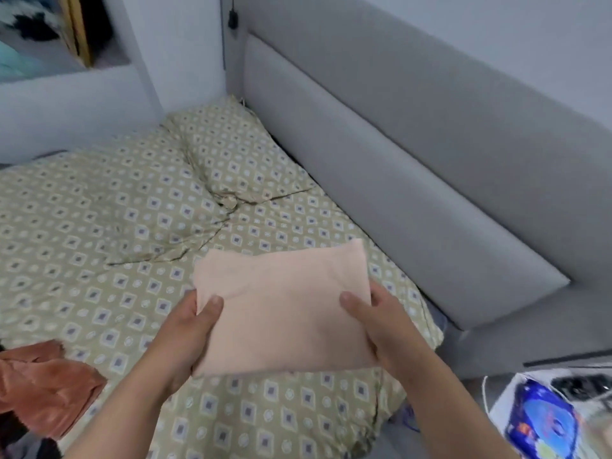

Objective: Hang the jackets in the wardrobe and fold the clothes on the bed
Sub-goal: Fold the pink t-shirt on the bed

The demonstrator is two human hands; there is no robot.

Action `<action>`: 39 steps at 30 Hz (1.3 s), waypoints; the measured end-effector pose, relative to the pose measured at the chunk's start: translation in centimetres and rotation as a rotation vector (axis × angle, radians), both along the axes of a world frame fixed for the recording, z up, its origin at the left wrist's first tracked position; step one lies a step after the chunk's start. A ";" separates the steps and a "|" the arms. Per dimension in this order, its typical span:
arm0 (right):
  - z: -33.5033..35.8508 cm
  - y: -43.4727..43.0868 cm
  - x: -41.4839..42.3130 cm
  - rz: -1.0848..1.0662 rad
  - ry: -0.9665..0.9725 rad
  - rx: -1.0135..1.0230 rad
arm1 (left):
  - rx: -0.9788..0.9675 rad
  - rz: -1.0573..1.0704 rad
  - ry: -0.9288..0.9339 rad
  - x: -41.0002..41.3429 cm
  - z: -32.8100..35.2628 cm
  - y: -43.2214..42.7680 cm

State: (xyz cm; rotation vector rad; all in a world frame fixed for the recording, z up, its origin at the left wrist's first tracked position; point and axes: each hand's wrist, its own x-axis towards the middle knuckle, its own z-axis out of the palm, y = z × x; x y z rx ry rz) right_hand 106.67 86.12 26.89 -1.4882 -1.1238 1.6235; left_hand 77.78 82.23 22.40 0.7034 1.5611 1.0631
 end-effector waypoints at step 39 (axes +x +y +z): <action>30.0 -76.0 14.8 -1.887 -0.344 0.362 | 0.467 -1.657 -0.542 47.5 29.7 -43.7</action>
